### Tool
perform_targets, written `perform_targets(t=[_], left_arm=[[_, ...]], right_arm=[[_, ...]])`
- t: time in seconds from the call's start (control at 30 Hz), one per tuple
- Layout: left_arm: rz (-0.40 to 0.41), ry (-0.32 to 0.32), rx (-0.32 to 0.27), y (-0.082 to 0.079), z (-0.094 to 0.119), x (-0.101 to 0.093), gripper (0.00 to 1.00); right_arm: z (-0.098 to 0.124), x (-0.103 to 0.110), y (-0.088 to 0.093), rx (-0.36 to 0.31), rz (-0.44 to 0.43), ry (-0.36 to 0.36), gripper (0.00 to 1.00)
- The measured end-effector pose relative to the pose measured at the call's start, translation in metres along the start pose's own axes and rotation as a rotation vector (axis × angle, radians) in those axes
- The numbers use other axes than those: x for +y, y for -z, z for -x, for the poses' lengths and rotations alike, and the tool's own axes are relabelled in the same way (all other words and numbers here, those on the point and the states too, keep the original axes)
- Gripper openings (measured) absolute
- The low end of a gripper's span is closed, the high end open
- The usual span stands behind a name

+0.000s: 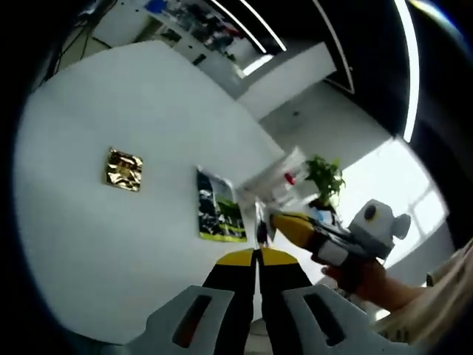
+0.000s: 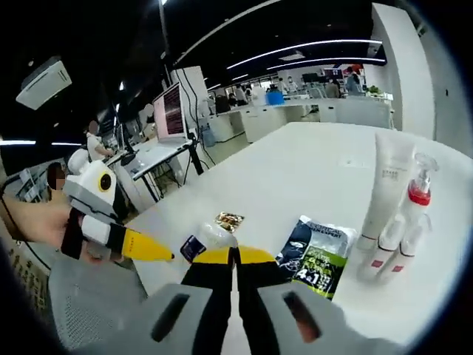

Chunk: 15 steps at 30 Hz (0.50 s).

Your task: Arrange the skincare products in the storage area until every visible bottle or jar stands upright without overlapping.

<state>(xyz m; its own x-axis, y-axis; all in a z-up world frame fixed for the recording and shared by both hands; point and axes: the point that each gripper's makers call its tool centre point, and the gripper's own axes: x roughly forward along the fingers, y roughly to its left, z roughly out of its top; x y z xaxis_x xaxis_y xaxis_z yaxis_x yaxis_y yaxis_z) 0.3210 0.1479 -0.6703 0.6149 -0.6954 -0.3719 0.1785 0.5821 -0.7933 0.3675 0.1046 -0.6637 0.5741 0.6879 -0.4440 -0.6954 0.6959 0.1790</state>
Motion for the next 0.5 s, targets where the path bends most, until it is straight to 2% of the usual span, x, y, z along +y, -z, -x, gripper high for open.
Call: perform_targets(t=[0.23,0.5], left_arm=[[0.04,-0.039,0.011,0.0,-0.006,0.019,0.0],[0.052,-0.071,0.024,-0.007,-0.017,0.039,0.0]], right_arm=[[-0.021,-0.005,0.009,0.019,0.036,0.0,0.01],[-0.044,-0.015,0.015,0.037,0.053,0.006,0.01]])
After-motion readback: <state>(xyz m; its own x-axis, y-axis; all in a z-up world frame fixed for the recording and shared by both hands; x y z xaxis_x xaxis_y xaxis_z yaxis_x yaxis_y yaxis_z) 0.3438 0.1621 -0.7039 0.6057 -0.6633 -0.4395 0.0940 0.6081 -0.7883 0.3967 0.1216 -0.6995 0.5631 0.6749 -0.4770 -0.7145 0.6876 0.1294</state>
